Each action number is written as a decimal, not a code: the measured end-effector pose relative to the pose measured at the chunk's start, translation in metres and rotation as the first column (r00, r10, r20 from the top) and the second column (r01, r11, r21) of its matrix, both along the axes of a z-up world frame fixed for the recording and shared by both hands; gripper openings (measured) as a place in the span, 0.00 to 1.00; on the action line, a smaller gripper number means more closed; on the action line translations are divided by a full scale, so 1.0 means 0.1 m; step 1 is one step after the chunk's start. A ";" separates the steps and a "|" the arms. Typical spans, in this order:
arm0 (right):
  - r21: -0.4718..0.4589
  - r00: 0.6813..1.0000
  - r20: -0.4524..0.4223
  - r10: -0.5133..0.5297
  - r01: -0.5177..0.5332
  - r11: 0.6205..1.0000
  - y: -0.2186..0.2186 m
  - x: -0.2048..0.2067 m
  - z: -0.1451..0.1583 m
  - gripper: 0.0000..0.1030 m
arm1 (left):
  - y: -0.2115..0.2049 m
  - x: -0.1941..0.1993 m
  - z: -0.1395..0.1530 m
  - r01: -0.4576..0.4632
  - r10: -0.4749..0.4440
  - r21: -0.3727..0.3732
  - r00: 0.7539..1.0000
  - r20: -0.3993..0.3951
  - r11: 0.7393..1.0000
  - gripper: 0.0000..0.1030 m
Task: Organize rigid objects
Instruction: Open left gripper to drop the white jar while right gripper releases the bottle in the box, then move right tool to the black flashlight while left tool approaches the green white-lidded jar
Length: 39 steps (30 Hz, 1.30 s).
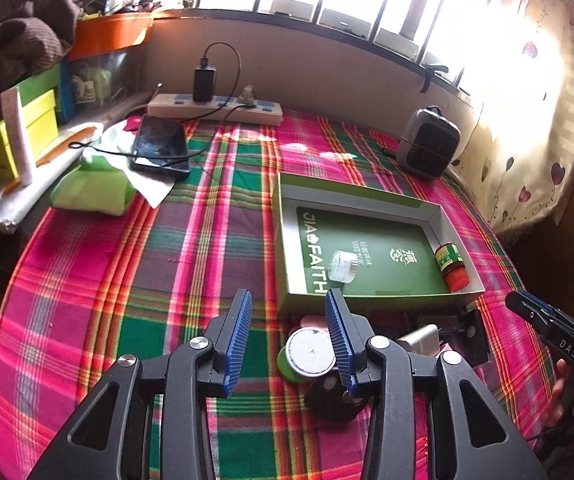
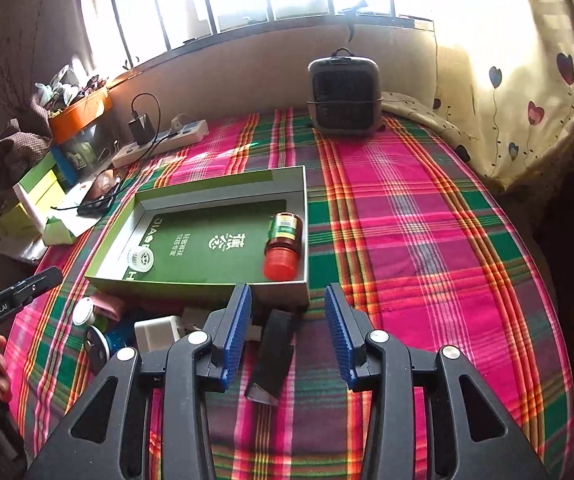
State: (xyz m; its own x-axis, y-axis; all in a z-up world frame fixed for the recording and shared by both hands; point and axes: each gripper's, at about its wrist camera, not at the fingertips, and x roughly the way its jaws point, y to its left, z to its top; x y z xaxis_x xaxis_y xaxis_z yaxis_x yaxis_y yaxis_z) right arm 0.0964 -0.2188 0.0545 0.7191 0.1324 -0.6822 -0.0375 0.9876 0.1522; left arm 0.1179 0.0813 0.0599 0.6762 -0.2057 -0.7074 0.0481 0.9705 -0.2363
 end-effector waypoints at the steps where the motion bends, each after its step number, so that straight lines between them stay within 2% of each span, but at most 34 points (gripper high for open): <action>1: 0.003 1.000 0.000 -0.008 0.008 1.000 -0.03 -0.04 -0.01 0.39 | 0.05 -0.04 -0.02 -0.012 0.012 -0.007 1.000 -0.004 1.000 0.36; 5: 0.023 1.000 -0.014 -0.025 0.026 0.999 -0.10 -0.13 -0.10 0.40 | 0.19 -0.16 -0.12 -0.052 0.051 -0.029 0.998 -0.023 0.998 0.37; 11: 0.049 0.999 -0.038 0.020 -0.018 0.999 -0.02 -0.20 -0.27 0.41 | 0.29 -0.32 -0.26 -0.068 0.065 -0.042 0.996 -0.053 0.997 0.37; 18: 0.029 0.996 -0.070 0.057 -0.055 0.998 0.16 -0.13 -0.40 0.43 | 0.34 -0.40 -0.34 -0.080 0.076 -0.056 0.994 -0.073 0.995 0.37; 28: -0.019 0.993 -0.114 0.038 -0.040 0.999 0.21 0.01 -0.52 0.43 | 0.32 -0.37 -0.43 -0.058 0.051 -0.069 0.994 -0.093 0.996 0.37; 33: -0.026 0.993 -0.109 0.036 -0.039 0.999 0.22 0.02 -0.53 0.43 | 0.30 -0.34 -0.45 -0.054 0.047 -0.071 0.994 -0.100 0.996 0.37; 34: -0.027 0.994 -0.105 0.036 -0.039 0.999 0.22 0.02 -0.53 0.43 | 0.29 -0.33 -0.45 -0.051 0.043 -0.071 0.994 -0.101 0.996 0.37; 39: -0.031 0.995 -0.100 0.029 -0.032 0.999 0.19 0.01 -0.53 0.26 | 0.24 -0.29 -0.46 -0.034 0.026 -0.072 0.994 -0.107 0.997 0.37</action>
